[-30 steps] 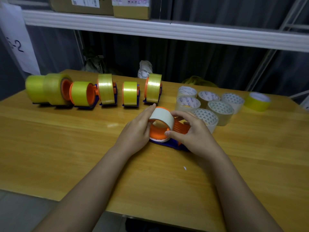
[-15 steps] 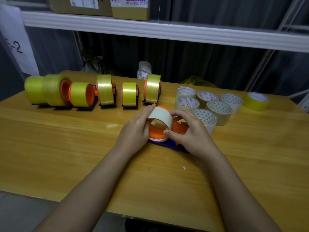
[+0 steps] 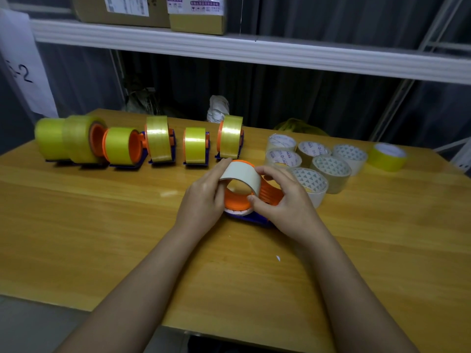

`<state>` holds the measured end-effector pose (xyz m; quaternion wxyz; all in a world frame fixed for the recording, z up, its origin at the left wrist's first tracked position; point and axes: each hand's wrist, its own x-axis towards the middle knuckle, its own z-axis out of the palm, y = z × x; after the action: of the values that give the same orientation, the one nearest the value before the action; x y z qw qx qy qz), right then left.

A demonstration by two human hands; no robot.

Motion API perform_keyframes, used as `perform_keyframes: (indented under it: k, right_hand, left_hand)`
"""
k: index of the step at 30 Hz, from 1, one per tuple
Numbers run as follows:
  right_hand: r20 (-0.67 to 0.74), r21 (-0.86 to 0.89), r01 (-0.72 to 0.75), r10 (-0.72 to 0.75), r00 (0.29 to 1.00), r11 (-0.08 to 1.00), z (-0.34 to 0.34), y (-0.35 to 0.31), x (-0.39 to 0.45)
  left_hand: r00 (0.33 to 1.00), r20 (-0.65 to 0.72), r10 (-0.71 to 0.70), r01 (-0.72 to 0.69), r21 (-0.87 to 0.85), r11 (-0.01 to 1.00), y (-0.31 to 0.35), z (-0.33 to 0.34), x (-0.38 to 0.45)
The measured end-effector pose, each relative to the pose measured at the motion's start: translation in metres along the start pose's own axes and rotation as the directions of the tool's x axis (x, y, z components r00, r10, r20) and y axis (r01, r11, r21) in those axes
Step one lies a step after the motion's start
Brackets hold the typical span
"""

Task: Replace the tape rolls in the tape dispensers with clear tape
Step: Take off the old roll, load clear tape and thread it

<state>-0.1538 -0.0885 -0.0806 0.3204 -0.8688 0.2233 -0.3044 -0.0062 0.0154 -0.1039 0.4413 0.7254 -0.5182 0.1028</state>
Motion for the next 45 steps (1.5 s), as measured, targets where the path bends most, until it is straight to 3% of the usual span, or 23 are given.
perform_keyframes:
  k: [9, 14, 27, 34, 37, 42, 45]
  right_hand:
    - [0.008, -0.237, 0.089, -0.09, 0.996, 0.968, 0.002, -0.004, -0.001]
    - [0.028, -0.277, 0.108, -0.104, 0.994, 0.955, 0.004, -0.003, -0.002]
    - [0.018, -0.048, -0.037, 0.037, 0.999, 0.998, 0.002, -0.009, -0.002]
    - [-0.012, -0.025, -0.024, 0.024, 1.0, 0.999, 0.006, -0.003, 0.0]
    - [-0.041, -0.012, -0.017, 0.016, 0.999, 1.0, 0.008, 0.002, 0.002]
    - [-0.118, -0.015, -0.034, 0.032, 0.993, 0.999, 0.004, 0.005, 0.003]
    - [-0.172, 0.022, -0.053, 0.056, 0.983, 0.998, 0.004, 0.006, 0.004]
  left_hand:
    - [0.992, -0.114, 0.044, -0.035, 0.079, 0.996, 0.001, -0.003, 0.002]
    - [0.99, -0.132, 0.046, -0.034, 0.088, 0.996, 0.001, -0.004, 0.004]
    - [0.99, -0.134, 0.035, -0.034, 0.01, 0.999, 0.0, -0.003, 0.003]
    - [0.994, -0.111, 0.004, -0.01, -0.048, 0.999, 0.001, -0.002, 0.002]
    - [0.997, -0.073, 0.011, -0.022, -0.147, 0.989, -0.001, -0.002, 0.004]
    - [0.992, 0.126, 0.023, 0.012, -0.271, 0.962, 0.0, -0.001, 0.005]
    - [0.991, 0.122, -0.052, 0.099, -0.42, 0.902, 0.007, -0.007, 0.005]
